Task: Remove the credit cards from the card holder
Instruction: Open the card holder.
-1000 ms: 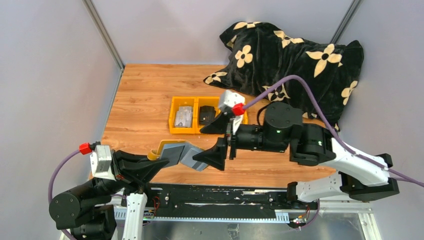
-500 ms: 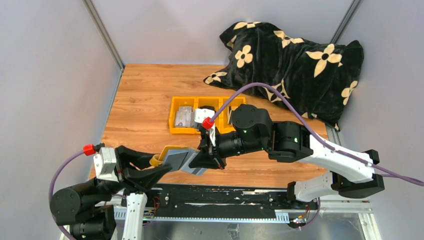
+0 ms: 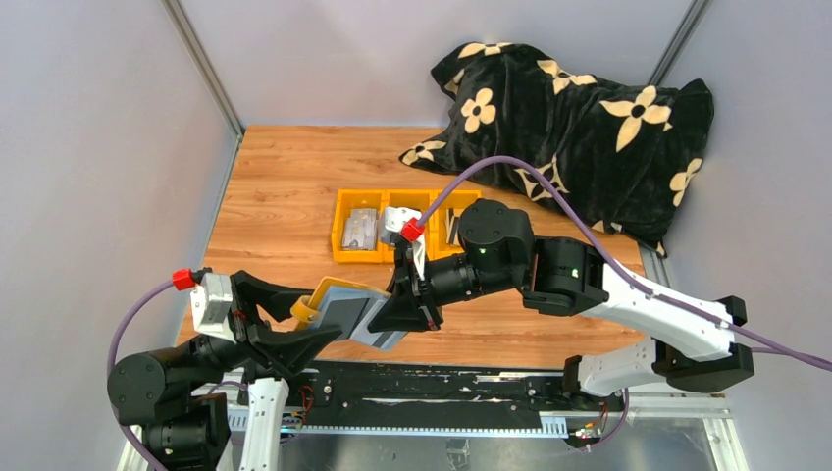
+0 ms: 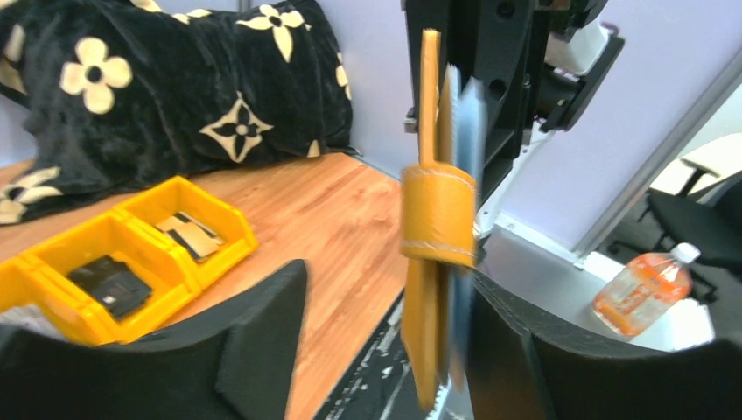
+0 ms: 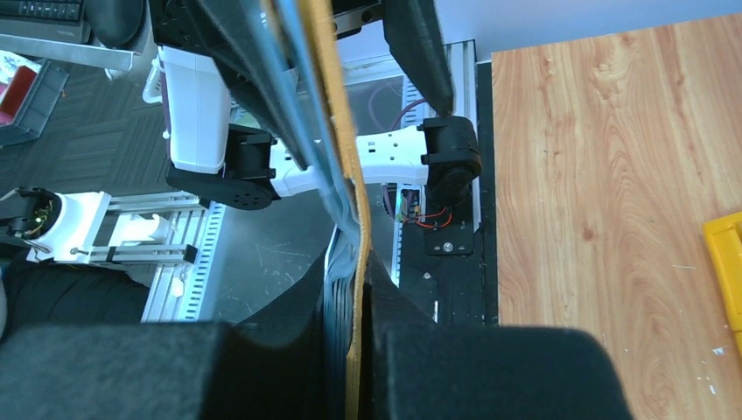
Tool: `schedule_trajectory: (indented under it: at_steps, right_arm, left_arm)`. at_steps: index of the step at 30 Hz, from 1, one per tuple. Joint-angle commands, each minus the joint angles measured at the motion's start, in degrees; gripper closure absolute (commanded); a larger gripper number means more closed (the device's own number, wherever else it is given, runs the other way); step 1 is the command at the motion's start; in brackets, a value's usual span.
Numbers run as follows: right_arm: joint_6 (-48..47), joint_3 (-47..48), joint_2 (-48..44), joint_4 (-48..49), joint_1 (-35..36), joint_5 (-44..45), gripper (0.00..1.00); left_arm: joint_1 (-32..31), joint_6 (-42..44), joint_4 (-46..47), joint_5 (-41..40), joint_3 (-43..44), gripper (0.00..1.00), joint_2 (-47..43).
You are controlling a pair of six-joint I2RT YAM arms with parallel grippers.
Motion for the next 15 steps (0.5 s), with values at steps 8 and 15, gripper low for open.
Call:
schedule_trajectory:
  at_steps: [8, 15]
  right_arm:
    - [6.4, 5.3, 4.6, -1.0, -0.9, 3.0, 1.00]
    - [7.3, 5.3, 3.7, -0.2, -0.9, 2.9, 1.00]
  left_arm:
    - [0.1, 1.0, -1.2, 0.3, -1.1, 0.27, -0.8]
    - [0.2, 7.9, -5.2, 2.0, -1.5, 0.33, -1.3]
